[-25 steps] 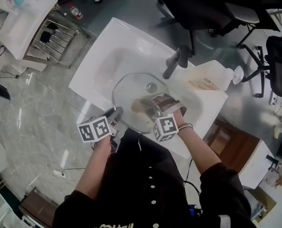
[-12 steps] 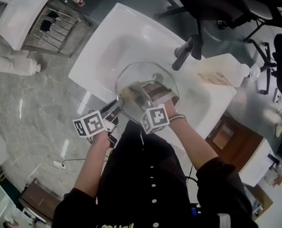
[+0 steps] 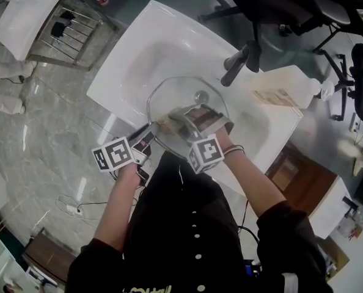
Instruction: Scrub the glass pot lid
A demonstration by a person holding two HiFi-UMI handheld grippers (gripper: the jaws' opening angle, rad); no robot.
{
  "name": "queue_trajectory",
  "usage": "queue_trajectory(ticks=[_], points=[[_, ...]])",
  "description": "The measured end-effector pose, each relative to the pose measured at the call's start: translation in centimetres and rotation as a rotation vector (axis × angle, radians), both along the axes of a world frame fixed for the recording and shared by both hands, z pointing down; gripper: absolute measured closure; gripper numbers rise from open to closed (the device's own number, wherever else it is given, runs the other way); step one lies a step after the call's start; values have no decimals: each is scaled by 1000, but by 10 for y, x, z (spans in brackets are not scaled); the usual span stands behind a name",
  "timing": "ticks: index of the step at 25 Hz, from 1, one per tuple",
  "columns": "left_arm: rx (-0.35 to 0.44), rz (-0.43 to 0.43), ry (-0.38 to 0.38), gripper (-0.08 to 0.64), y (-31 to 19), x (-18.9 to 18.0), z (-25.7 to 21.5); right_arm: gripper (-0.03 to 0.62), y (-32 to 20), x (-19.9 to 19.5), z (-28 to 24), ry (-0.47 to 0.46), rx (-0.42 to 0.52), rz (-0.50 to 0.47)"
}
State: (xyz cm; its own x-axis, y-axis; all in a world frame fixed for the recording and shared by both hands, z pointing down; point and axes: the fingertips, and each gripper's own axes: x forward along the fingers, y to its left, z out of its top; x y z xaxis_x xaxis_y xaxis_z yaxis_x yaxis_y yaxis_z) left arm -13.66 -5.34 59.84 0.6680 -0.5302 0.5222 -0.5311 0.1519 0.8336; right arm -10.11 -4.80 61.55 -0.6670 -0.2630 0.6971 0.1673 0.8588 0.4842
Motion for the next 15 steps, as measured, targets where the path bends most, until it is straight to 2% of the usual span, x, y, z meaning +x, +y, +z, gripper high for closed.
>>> queue_trajectory(ticks=[15], points=[[-21,18,-41,437,2,1,1,449,55,51,-9,64,-69,-134]])
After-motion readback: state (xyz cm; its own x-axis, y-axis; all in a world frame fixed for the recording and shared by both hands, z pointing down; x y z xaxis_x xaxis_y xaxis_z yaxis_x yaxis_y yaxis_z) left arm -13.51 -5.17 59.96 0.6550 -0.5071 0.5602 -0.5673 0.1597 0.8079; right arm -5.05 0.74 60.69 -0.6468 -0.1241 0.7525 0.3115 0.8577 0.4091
